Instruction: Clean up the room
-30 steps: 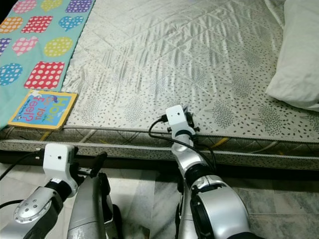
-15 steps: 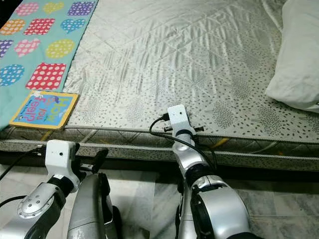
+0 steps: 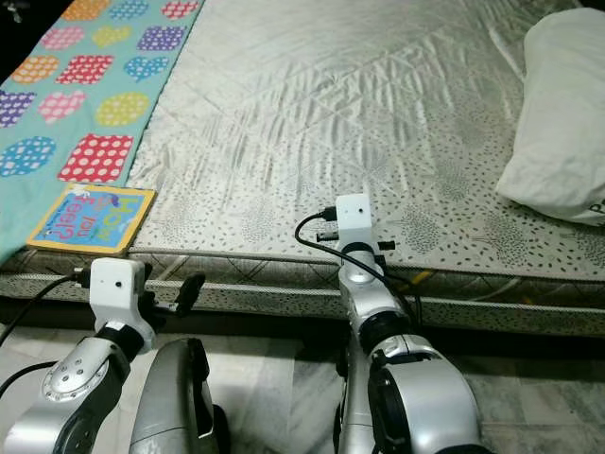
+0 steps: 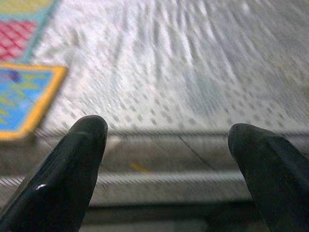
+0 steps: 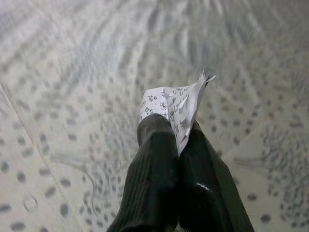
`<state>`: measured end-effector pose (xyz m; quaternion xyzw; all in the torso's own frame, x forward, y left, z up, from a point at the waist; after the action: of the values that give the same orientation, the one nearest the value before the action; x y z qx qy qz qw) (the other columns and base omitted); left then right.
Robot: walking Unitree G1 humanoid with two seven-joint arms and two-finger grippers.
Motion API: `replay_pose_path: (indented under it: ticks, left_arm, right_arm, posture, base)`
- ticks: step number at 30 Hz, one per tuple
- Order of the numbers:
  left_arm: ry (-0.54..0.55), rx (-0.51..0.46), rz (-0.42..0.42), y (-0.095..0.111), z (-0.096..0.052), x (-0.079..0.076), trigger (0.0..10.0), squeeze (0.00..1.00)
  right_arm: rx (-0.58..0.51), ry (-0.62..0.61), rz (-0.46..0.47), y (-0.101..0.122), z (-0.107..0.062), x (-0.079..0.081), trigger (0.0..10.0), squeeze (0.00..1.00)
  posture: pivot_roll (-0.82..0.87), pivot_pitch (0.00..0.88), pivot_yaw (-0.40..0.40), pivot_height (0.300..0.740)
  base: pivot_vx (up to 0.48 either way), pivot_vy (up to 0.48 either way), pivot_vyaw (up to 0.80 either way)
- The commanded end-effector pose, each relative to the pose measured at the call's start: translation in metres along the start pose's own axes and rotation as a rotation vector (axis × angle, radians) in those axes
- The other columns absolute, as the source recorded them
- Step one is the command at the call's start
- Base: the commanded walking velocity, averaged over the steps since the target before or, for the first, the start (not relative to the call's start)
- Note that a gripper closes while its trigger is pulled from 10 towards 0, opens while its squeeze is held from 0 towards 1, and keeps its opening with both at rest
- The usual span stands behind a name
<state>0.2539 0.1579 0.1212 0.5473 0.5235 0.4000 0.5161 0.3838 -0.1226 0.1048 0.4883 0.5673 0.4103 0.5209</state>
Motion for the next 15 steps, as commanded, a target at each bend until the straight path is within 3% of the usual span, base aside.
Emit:
replay_pose_path:
  ticks: [1,7,15]
  left_arm:
    - [0.057,-0.010,-0.001,-0.001,0.003,0.009,10.0,0.00]
    - [0.091,-0.053,-0.005,0.004,0.013,0.012,10.0,0.00]
    - [0.124,-0.085,0.000,0.006,0.011,0.019,10.0,0.00]
  right_arm:
    - [-0.059,0.014,0.052,0.006,-0.003,-0.001,0.0,0.00]
    - [-0.164,0.049,0.090,0.016,-0.016,-0.007,0.0,0.00]
    - [-0.211,0.065,0.137,0.021,-0.042,-0.024,0.0,0.00]
  posture:
    - [-0.11,0.052,0.054,0.551]
    - [-0.15,0.030,0.066,0.551]
    - [-0.17,0.010,0.072,0.551]
  base:
    - [0.000,0.000,0.00]
    - [0.000,0.000,0.00]
    - [0.000,0.000,0.00]
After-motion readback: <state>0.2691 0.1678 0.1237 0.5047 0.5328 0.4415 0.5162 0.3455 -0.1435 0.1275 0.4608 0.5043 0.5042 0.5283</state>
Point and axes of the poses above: a point about 5 cm out from each wrist's last joint towards the gripper, its own z axis pointing out of the wrist towards the gripper, its own y axis along the axis of the wrist's last joint, x = y × z, the point moved 1 cm from there along z, pointing out of the wrist towards the gripper, and after that the axes turned 2 degrees about -z, right-handed, at the moved point
